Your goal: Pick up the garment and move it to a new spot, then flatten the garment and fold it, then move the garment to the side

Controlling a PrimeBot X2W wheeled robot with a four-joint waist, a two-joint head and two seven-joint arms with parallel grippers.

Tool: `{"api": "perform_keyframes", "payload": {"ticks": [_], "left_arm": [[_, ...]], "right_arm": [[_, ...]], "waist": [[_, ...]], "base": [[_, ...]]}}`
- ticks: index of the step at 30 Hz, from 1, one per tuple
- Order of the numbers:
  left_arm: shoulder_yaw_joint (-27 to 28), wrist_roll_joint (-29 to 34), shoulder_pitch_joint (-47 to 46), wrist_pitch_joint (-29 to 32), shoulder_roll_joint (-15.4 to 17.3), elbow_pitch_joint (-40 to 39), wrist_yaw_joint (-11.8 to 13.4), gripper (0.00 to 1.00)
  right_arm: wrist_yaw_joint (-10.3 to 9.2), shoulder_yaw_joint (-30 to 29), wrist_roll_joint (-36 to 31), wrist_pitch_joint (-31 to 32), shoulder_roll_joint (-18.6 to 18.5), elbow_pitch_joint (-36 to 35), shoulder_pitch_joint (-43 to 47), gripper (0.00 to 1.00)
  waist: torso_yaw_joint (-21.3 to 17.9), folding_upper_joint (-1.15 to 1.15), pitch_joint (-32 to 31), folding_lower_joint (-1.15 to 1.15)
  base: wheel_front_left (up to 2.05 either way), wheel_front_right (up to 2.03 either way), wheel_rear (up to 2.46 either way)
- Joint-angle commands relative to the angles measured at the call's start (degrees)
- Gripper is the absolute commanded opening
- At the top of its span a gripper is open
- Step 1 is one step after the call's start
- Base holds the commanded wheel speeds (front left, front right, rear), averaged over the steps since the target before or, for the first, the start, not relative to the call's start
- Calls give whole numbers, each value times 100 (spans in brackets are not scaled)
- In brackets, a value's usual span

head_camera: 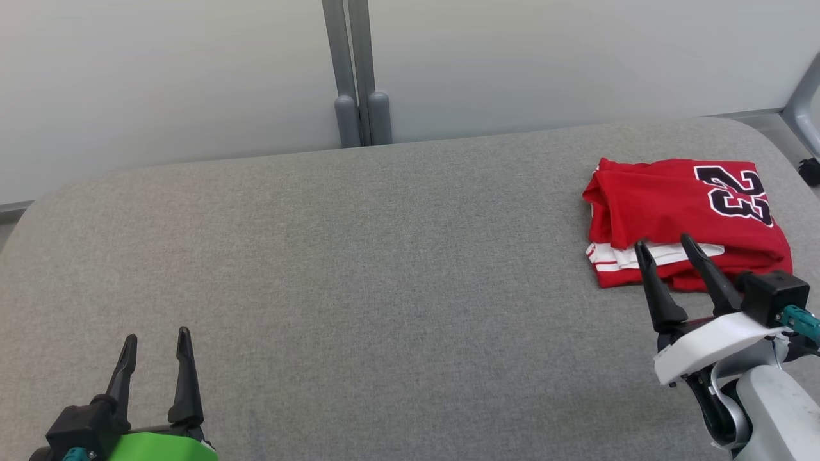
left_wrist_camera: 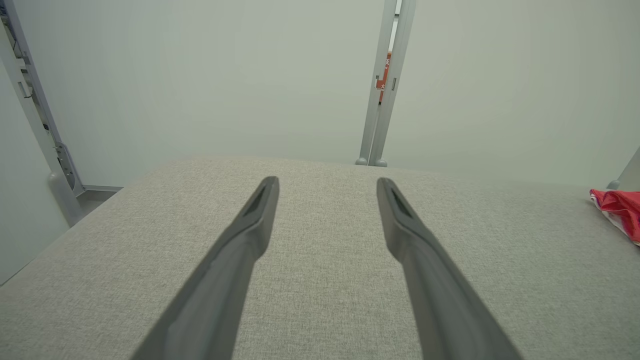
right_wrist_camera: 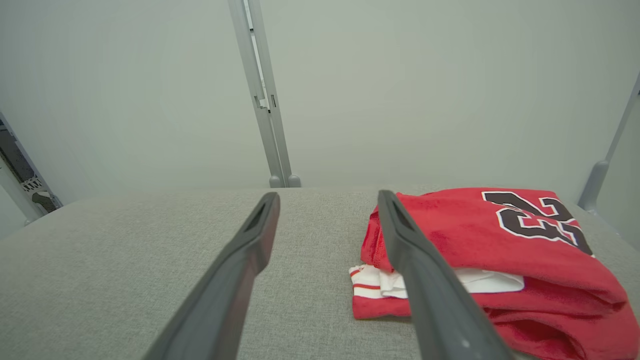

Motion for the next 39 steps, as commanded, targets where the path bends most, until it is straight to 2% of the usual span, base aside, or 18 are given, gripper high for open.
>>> {"api": "perform_keyframes", "payload": {"ticks": [1, 19, 20, 24, 39], "left_arm": [[42, 55, 70, 2, -13, 17, -39, 100], [171, 399, -57, 1, -212, 104, -249, 100], [140, 388, -17, 0, -219, 108, -244, 0], [113, 342, 16, 21, -259, 299, -244, 0], [213, -1190, -192, 453, -314, 327, -264, 0]], "right_arm": [[-6, -25, -52, -22, 30, -43, 69, 100], [-6, -173, -212, -21, 194, -64, 202, 100], [0, -175, -179, 0, 198, -73, 144, 0], [1, -152, -137, 18, 313, 61, 277, 0], [0, -498, 1174, 440, 571, -47, 338, 0]], "waist": [[1, 0, 7, 0], [-23, 0, 66, 0], [-24, 0, 66, 0], [-26, 0, 67, 0], [1, 0, 81, 0]], "base": [[0, 0, 0], [0, 0, 0], [0, 0, 0], [0, 0, 0], [0, 0, 0]]}}
